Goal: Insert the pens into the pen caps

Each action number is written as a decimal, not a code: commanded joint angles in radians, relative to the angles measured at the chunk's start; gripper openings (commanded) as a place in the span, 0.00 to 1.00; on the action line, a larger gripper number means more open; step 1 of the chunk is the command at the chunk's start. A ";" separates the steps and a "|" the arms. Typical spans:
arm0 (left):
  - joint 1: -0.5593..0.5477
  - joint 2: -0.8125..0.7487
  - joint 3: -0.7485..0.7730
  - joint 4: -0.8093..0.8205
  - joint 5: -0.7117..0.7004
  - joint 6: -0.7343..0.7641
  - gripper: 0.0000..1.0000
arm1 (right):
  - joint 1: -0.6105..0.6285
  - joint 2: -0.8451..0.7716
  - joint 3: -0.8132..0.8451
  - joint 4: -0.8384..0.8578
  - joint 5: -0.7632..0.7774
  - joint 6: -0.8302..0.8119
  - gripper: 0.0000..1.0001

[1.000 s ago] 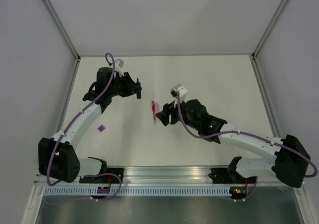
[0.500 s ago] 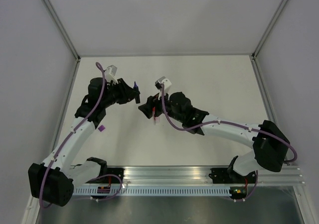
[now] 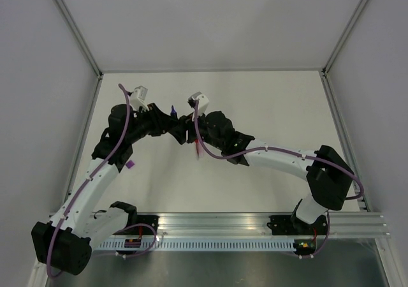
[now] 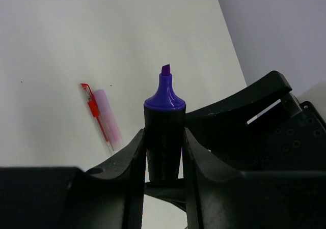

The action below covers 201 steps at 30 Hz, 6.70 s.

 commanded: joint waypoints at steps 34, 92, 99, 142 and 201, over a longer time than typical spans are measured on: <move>-0.005 -0.108 0.051 -0.062 -0.021 -0.040 0.52 | 0.007 -0.008 -0.036 0.060 -0.066 0.028 0.00; 0.454 0.455 -0.018 -0.678 -0.535 -0.971 0.79 | -0.147 -0.560 -0.414 -0.211 -0.165 0.051 0.00; 0.455 0.501 -0.012 -0.633 -0.584 -0.985 0.79 | -0.148 -0.548 -0.408 -0.216 -0.167 0.047 0.00; 0.455 0.625 0.008 -0.575 -0.601 -0.787 0.45 | -0.147 -0.524 -0.399 -0.219 -0.193 0.050 0.00; 0.052 0.690 0.003 -0.271 -0.426 -0.174 0.02 | -0.147 -0.507 -0.388 -0.233 -0.201 0.034 0.00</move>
